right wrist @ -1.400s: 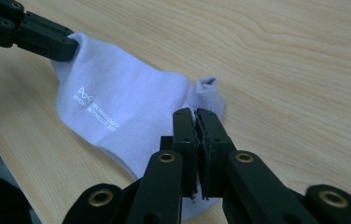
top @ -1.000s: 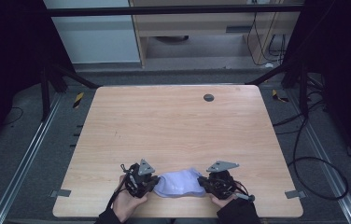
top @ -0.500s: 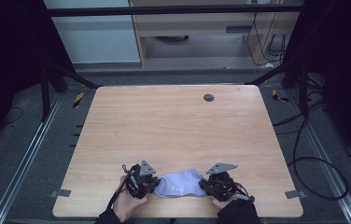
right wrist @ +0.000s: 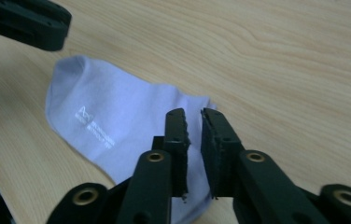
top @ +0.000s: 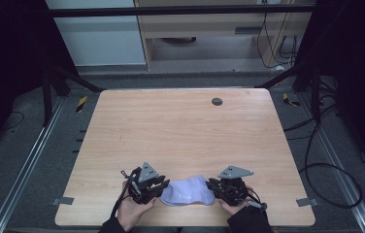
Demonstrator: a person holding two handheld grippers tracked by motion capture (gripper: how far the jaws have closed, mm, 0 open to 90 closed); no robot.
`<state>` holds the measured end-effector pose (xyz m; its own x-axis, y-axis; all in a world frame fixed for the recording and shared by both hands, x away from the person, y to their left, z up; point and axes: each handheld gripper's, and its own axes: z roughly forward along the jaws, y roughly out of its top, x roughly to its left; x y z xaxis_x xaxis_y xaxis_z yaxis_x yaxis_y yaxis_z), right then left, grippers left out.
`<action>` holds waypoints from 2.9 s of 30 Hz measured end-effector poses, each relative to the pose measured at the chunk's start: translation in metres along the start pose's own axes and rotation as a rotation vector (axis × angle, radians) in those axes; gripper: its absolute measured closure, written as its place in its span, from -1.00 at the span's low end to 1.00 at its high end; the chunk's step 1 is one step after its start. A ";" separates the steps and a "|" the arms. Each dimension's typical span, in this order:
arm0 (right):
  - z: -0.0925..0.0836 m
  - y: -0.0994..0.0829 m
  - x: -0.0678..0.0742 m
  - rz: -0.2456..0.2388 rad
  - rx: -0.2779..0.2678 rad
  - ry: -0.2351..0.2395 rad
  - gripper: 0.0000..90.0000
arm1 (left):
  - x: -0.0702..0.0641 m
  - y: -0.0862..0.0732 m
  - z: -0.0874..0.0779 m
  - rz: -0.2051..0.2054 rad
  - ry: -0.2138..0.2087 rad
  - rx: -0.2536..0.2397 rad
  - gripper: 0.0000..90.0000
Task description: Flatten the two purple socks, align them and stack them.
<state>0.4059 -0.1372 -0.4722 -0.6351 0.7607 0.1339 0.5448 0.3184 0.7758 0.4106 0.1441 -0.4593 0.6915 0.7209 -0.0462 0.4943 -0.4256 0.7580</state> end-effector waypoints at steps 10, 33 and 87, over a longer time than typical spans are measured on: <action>0.021 -0.005 -0.001 -0.016 0.074 0.014 0.99 | -0.009 -0.006 0.025 0.044 -0.034 0.094 0.83; 0.020 -0.014 -0.002 -0.022 0.131 -0.026 1.00 | -0.016 -0.022 0.015 0.093 -0.057 0.189 0.93; -0.016 -0.016 -0.084 0.144 -0.114 -0.233 -0.37 | 0.098 -0.039 -0.036 -0.118 0.202 -0.060 -0.27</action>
<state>0.4419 -0.2154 -0.4865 -0.4061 0.9068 0.1128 0.5465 0.1421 0.8253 0.4400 0.2508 -0.4702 0.5087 0.8609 -0.0105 0.5290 -0.3029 0.7927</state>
